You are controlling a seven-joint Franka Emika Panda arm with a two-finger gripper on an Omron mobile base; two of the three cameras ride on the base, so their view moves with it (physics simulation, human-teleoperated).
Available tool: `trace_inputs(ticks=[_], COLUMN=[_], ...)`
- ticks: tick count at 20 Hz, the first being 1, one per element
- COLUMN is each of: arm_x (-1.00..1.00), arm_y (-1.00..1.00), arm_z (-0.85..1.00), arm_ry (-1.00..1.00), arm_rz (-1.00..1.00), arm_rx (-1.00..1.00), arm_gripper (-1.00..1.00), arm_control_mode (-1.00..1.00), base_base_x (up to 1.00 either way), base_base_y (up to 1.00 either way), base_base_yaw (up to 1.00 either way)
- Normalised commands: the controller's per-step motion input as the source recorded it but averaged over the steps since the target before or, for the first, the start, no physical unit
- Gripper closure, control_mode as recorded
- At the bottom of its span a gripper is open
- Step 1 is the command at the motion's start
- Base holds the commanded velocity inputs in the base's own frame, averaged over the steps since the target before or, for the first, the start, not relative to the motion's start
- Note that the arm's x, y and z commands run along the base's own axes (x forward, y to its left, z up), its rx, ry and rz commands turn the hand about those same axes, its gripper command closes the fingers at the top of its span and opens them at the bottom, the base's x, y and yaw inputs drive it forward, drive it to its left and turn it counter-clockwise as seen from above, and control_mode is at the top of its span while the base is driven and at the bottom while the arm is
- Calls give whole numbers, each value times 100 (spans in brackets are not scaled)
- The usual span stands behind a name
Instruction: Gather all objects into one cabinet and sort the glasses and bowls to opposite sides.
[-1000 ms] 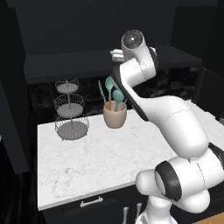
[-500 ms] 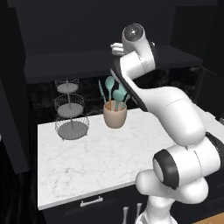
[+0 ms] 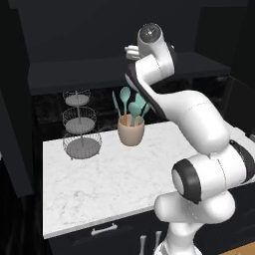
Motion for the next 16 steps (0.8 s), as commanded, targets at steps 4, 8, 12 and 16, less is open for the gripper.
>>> trace_inputs(ticks=[4, 8, 12, 16], arm_x=[34, 33, 30, 26], arm_y=[0, -1, -3, -1], arm_z=[0, 0, 0, 0], arm_ry=[0, 0, 0, 0], arm_rz=[0, 0, 0, 0], arm_rx=[0, 0, 0, 0], arm_gripper=[-100, -100, -100, -100], arm_control_mode=[-100, -100, -100, -100], base_base_x=[0, 0, 0, 0], base_base_y=[0, 0, 0, 0], base_base_yaw=[0, 0, 0, 0])
